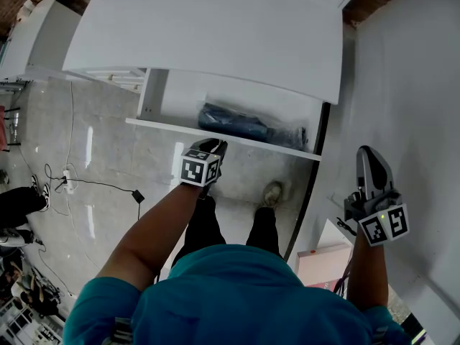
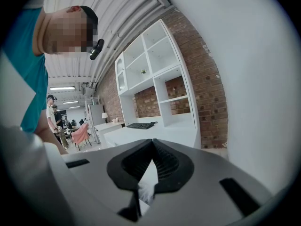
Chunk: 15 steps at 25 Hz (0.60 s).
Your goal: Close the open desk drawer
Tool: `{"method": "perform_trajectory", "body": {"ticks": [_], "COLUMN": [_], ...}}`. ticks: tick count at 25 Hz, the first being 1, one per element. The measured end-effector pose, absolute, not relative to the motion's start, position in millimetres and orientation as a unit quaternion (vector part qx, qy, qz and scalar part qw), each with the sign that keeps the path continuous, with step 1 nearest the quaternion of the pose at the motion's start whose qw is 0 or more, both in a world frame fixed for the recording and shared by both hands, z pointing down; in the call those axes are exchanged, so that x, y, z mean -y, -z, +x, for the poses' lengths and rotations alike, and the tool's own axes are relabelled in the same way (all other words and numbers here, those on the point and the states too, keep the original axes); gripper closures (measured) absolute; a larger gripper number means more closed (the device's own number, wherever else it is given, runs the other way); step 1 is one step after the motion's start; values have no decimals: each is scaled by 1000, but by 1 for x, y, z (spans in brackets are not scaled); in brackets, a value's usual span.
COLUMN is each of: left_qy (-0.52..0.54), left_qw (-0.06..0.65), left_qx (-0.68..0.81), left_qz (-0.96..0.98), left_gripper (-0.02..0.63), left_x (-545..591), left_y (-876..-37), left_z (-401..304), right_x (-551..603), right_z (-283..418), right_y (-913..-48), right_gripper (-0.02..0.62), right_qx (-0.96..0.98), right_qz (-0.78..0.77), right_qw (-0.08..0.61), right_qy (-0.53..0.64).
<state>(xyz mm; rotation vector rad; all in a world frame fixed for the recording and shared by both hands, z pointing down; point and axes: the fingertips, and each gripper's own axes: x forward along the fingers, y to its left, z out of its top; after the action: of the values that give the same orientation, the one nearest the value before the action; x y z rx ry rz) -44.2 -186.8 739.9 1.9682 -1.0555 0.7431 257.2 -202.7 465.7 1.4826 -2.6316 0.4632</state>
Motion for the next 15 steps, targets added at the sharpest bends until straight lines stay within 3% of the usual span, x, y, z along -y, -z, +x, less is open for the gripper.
{"method": "perform_trajectory", "body": {"ticks": [15], "left_qy": [-281], "left_qw": [382], "left_qx": [419], "left_qz": [774], "left_gripper": [512], "left_x": [231], "left_y": [-738], "left_z": [-40], "right_x": [218], "right_z": [264], "right_y": [-473], "right_gripper": [572], "right_qx": [857], "right_qz": [489], "right_qw": [44], "right_qy": [-156]}}
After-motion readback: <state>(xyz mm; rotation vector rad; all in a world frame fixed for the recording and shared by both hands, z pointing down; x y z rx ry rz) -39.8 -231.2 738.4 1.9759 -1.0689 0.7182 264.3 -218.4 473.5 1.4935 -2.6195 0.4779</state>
